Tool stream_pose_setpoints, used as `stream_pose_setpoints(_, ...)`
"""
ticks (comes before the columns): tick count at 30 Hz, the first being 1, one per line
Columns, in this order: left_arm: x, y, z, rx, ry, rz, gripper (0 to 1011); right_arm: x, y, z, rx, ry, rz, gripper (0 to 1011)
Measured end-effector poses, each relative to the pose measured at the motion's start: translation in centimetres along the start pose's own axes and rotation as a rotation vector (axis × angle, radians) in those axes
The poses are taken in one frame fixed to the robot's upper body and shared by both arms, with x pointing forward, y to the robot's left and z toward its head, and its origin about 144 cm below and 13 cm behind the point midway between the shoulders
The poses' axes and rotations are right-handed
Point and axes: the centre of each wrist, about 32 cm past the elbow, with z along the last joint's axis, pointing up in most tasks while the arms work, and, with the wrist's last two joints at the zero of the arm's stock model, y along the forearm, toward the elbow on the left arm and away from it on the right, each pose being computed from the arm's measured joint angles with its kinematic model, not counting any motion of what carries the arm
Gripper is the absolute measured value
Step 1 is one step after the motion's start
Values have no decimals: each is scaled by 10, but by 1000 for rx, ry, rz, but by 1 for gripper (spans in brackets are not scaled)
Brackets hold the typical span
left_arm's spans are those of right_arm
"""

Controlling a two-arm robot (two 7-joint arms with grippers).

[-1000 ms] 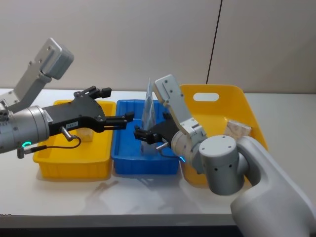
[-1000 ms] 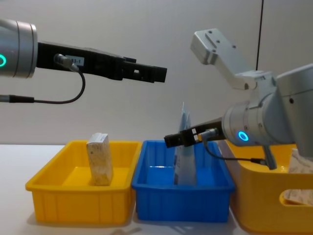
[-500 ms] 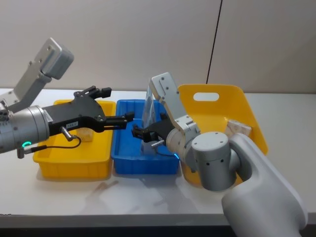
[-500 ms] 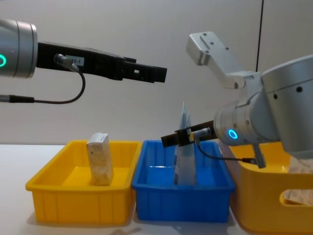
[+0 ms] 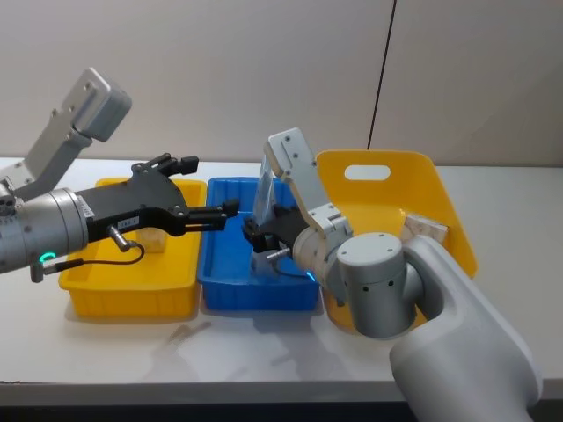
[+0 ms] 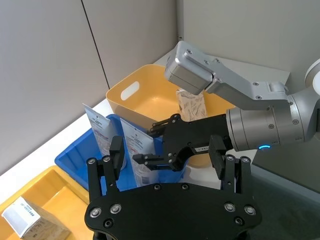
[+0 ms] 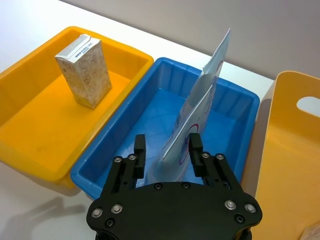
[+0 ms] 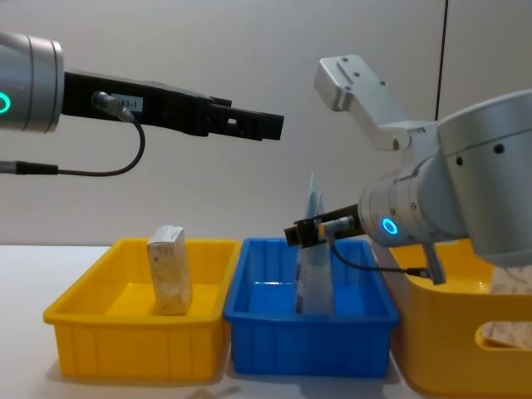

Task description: Bimanual collaborative sorting of washing and personal care products

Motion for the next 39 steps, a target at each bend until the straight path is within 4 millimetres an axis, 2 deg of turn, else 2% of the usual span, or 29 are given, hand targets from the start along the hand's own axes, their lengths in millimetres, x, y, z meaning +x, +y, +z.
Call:
stream_pose_setpoints(8,0,0,0,0,0,0,1001,-1,1,0,-2,3,-1,271)
stream_pose_setpoints(10,0,0,0,0,0,0,1001,-1,1,0,-2,4,-1,235)
stream_pose_setpoints(13,0,0,0,0,0,0,1002,-1,1,1,-2,5,-1,110)
stream_pose_setpoints(18,0,0,0,0,0,0,1001,-1,1,1,-3,5,-1,35)
stream_pose_setpoints(29,0,0,0,0,0,0,1001,-1,1,1,-2,9,-5,23)
stream_pose_setpoints(39,0,0,0,0,0,0,1001,3,-8,4,51,38,-29,23)
